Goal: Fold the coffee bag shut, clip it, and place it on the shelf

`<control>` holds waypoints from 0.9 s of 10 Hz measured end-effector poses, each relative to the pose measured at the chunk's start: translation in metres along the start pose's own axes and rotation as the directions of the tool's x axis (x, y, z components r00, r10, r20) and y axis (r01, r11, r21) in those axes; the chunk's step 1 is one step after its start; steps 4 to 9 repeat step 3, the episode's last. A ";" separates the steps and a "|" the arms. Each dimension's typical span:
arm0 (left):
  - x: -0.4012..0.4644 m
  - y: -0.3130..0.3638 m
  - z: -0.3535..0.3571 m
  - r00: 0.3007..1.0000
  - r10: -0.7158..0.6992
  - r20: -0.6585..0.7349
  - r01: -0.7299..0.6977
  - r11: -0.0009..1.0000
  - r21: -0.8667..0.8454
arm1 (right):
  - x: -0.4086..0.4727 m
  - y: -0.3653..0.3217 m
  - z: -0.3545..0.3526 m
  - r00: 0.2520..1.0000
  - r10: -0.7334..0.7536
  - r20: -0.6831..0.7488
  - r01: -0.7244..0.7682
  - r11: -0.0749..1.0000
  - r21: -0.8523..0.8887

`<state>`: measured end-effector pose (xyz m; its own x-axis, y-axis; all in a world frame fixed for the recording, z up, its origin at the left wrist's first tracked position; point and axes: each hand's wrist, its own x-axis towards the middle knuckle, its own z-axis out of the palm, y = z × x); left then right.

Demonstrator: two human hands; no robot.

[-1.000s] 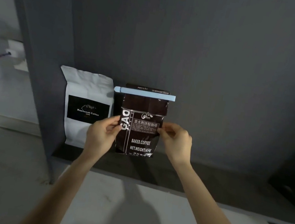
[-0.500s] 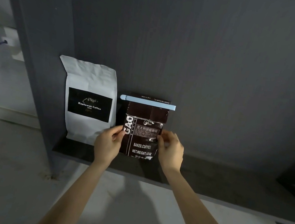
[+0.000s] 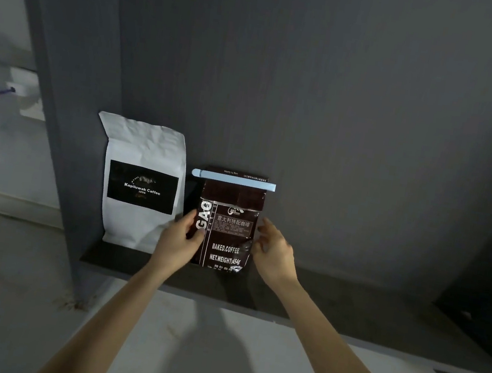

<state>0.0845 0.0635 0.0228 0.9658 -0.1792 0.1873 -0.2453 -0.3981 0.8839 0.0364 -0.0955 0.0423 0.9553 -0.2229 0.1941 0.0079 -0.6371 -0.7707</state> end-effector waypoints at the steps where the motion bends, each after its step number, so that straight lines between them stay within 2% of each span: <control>1: 0.000 0.006 -0.003 0.996 0.015 0.090 -0.019 0.999 0.040 | -0.002 -0.004 -0.008 0.997 0.028 0.065 -0.019 0.990 -0.136; 2: 0.005 0.021 -0.007 0.984 0.052 0.171 -0.091 0.969 0.228 | -0.005 -0.015 -0.022 0.990 0.074 0.116 -0.026 0.929 -0.370; 3: 0.004 0.037 -0.008 0.983 0.019 0.183 -0.091 0.916 0.391 | -0.010 -0.024 -0.034 0.987 0.091 0.131 -0.022 0.890 -0.456; 9: 0.004 0.037 -0.008 0.983 0.019 0.183 -0.091 0.916 0.391 | -0.010 -0.024 -0.034 0.987 0.091 0.131 -0.022 0.890 -0.456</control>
